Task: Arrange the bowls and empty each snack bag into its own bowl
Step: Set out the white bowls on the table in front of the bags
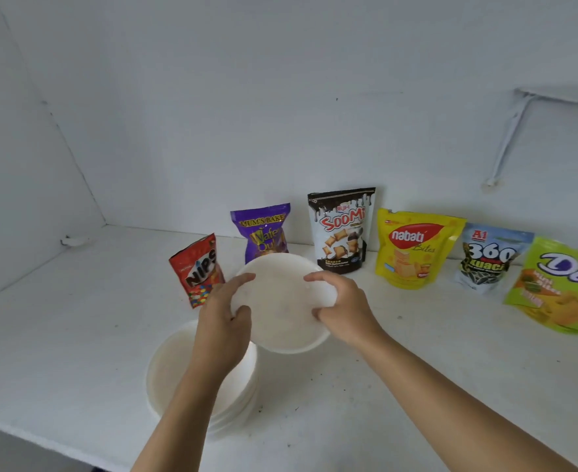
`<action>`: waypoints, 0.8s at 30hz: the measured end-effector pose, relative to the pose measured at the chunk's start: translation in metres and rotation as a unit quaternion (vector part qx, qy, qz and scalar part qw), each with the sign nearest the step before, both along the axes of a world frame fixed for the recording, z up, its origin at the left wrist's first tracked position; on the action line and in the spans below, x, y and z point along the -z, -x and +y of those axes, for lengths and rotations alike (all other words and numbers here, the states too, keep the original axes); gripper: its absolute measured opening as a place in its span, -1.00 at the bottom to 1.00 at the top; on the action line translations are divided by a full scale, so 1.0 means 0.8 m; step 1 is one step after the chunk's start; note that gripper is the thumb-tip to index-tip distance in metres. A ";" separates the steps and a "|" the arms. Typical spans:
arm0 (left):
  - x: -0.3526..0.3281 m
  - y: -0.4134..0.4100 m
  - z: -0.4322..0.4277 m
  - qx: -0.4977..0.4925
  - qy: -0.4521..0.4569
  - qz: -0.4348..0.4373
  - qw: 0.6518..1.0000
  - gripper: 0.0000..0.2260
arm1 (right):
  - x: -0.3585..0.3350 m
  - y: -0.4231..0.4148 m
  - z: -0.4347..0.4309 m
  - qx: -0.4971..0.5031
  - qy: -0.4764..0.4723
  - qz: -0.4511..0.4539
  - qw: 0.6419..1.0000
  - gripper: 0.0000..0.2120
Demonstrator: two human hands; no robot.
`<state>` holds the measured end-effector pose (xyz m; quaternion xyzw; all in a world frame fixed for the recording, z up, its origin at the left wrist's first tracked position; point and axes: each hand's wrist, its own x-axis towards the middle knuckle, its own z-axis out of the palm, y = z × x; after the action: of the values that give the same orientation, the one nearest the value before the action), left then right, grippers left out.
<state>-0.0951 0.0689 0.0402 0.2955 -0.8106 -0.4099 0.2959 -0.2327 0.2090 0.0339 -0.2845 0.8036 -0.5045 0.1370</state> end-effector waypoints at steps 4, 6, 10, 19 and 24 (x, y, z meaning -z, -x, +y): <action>0.020 0.043 0.022 0.007 -0.036 -0.015 0.999 -0.51 | 0.009 0.044 0.028 -0.027 -0.032 -0.032 0.999 -0.39; 0.029 0.061 0.027 0.000 -0.049 -0.028 0.998 -0.52 | 0.016 0.061 0.035 -0.049 -0.059 -0.038 0.996 -0.37; 0.050 0.095 0.037 -0.008 -0.047 -0.062 0.997 -0.51 | 0.041 0.098 0.048 -0.049 -0.084 -0.040 0.994 -0.42; 0.114 0.130 0.035 -0.057 -0.090 -0.128 0.986 -0.46 | 0.127 0.136 0.037 0.012 -0.042 0.027 0.999 -0.79; 0.137 0.126 0.028 -0.077 -0.110 -0.147 0.980 -0.47 | 0.156 0.148 0.028 0.040 -0.049 -0.010 0.998 -0.75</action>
<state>-0.1962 0.0911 -0.0692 0.4443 -0.7702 -0.4249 0.1700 -0.3507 0.2311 -0.0911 -0.2404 0.8363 -0.4728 0.1387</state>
